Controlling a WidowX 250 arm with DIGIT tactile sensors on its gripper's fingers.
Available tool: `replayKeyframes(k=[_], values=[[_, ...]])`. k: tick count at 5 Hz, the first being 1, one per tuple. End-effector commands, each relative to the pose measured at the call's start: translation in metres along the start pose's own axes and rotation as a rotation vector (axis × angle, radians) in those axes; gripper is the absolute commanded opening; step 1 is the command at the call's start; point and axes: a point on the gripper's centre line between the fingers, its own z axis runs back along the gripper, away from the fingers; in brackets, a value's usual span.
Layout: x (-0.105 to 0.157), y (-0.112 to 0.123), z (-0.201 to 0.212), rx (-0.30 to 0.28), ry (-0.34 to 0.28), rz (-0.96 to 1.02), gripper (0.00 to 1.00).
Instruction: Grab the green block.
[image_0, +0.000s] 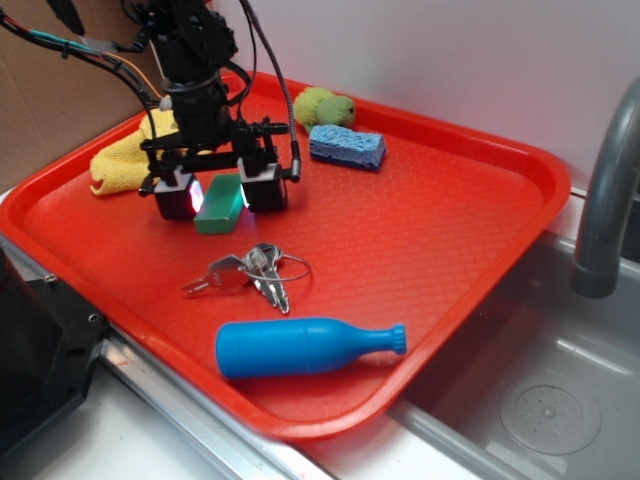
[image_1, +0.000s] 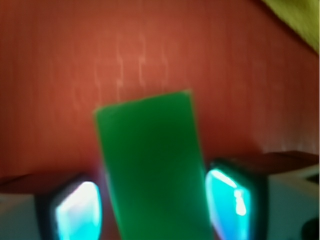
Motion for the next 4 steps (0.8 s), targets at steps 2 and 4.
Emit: replayKeyframes(k=[2,4], values=[[-0.016,0.013,0.109,-0.043,-0.32,-0.342,0.0],[-0.011,0.026,0.209,-0.06,-0.268,-0.436,0.0]])
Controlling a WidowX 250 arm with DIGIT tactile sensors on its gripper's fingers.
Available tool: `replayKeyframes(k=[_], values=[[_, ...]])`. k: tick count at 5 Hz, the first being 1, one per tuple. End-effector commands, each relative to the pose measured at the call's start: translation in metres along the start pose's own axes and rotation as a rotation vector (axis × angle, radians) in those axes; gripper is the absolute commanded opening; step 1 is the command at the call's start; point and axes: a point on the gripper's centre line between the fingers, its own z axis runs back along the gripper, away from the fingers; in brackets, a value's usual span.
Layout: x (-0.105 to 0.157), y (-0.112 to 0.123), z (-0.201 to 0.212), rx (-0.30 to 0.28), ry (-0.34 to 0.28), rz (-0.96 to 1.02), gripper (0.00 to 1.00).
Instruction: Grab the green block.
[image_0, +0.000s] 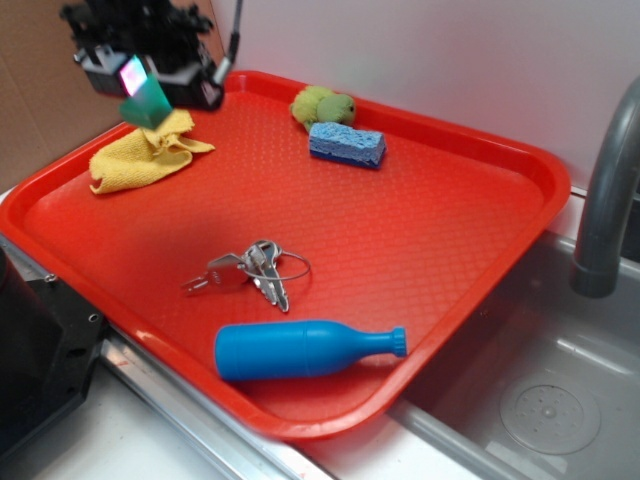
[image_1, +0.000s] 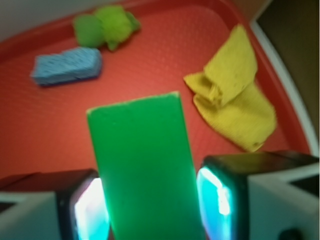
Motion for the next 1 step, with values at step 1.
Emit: replayKeyframes(k=[1], values=[[0.0284,0.0084,0.0882,0.003,-0.013,0.031,0.0]])
